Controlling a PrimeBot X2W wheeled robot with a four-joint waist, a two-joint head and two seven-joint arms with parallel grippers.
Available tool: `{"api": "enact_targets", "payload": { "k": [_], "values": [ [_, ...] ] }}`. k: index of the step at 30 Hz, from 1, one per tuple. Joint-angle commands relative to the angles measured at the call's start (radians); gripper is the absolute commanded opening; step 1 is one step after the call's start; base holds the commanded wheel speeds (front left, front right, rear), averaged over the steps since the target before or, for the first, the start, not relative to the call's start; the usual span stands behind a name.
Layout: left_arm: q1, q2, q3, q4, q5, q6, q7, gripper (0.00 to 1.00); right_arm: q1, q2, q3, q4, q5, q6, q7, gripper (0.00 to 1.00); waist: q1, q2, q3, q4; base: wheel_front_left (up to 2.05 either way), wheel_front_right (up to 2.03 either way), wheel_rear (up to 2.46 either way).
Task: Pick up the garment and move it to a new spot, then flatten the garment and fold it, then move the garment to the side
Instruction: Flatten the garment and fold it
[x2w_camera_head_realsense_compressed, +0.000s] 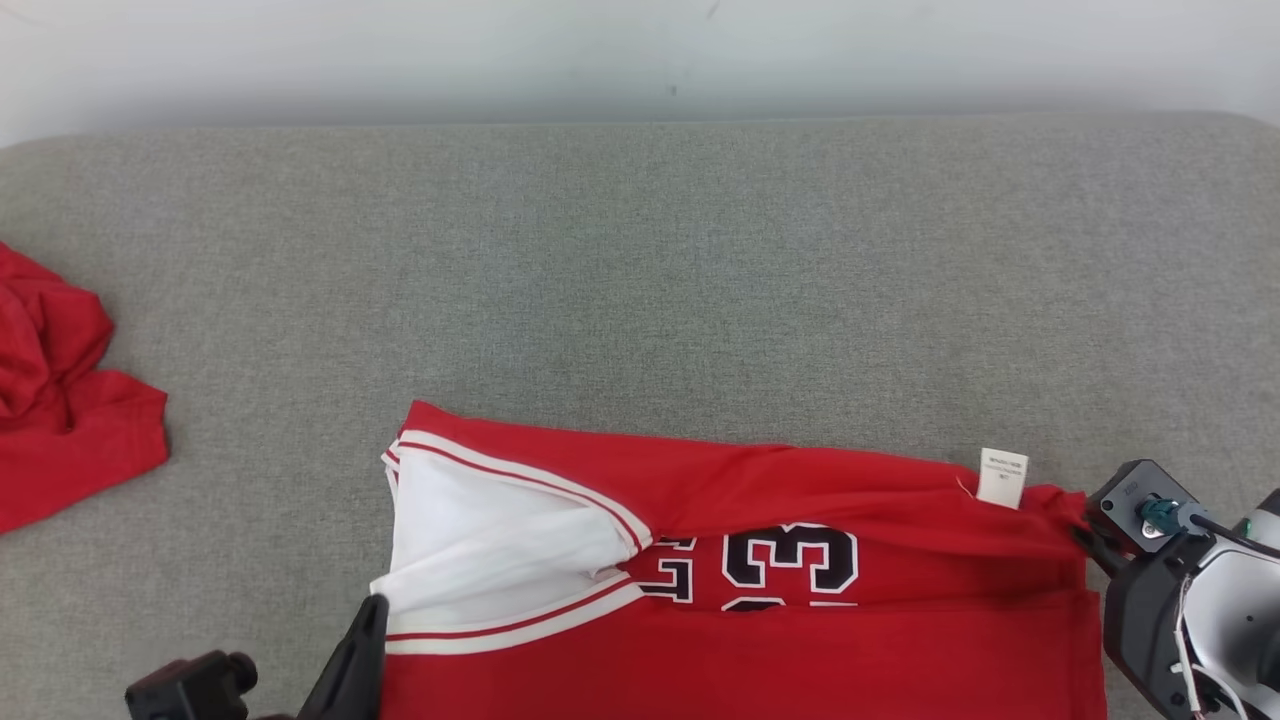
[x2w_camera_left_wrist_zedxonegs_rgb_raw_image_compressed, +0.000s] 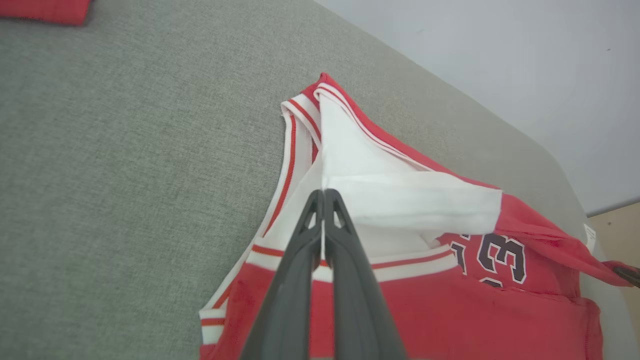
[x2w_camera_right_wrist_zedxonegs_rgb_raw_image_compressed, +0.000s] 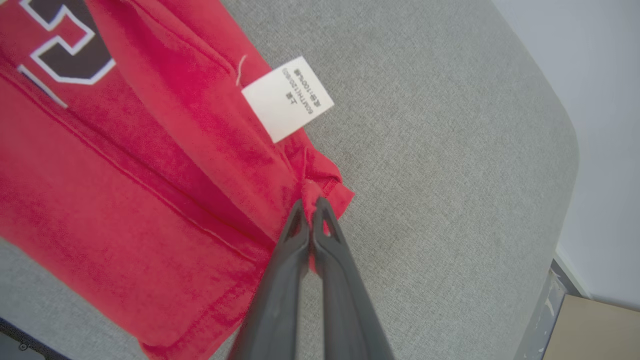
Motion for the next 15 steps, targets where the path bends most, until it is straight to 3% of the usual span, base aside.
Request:
{"api": "enact_targets", "payload": {
  "k": [1,2,3,4,10,15],
  "values": [
    [0.014,0.002,0.004,0.003,-0.004,-0.006,-0.009,0.0,-0.007,-0.01,0.007,0.005,0.007,0.001,0.006,0.0,0.0,0.0001,0.001,0.001,0.0,0.0,0.0],
    [0.017,0.003,0.007,0.006,-0.007,-0.006,-0.01,0.0,-0.012,-0.013,0.015,0.006,0.014,0.001,0.014,0.02,0.0,0.0001,0.002,0.002,0.0,0.0,0.0],
    [0.023,0.005,0.01,0.01,-0.01,-0.008,-0.011,0.0,-0.015,-0.014,0.016,0.007,0.025,0.001,0.021,0.41,0.0,0.0001,0.002,0.003,0.0,0.0,0.0],
    [0.029,0.006,0.009,0.014,-0.012,-0.011,-0.012,0.0,-0.019,-0.014,0.012,0.012,0.036,0.001,0.025,1.0,0.0,0.0001,0.002,0.004,0.0,0.0,0.0],
    [0.046,-0.003,0.003,0.029,-0.029,-0.02,-0.005,0.0,0.012,0.033,-0.077,0.004,0.14,0.001,-0.001,1.0,0.0,0.0001,0.001,0.014,0.0,0.0,0.0],
    [0.047,-0.011,-0.011,0.066,-0.024,-0.024,-0.007,0.0,0.089,0.153,-0.294,-0.007,0.201,0.001,-0.093,1.0,0.0,0.0001,-0.007,0.027,0.0,0.0,0.0]
  ]
}}
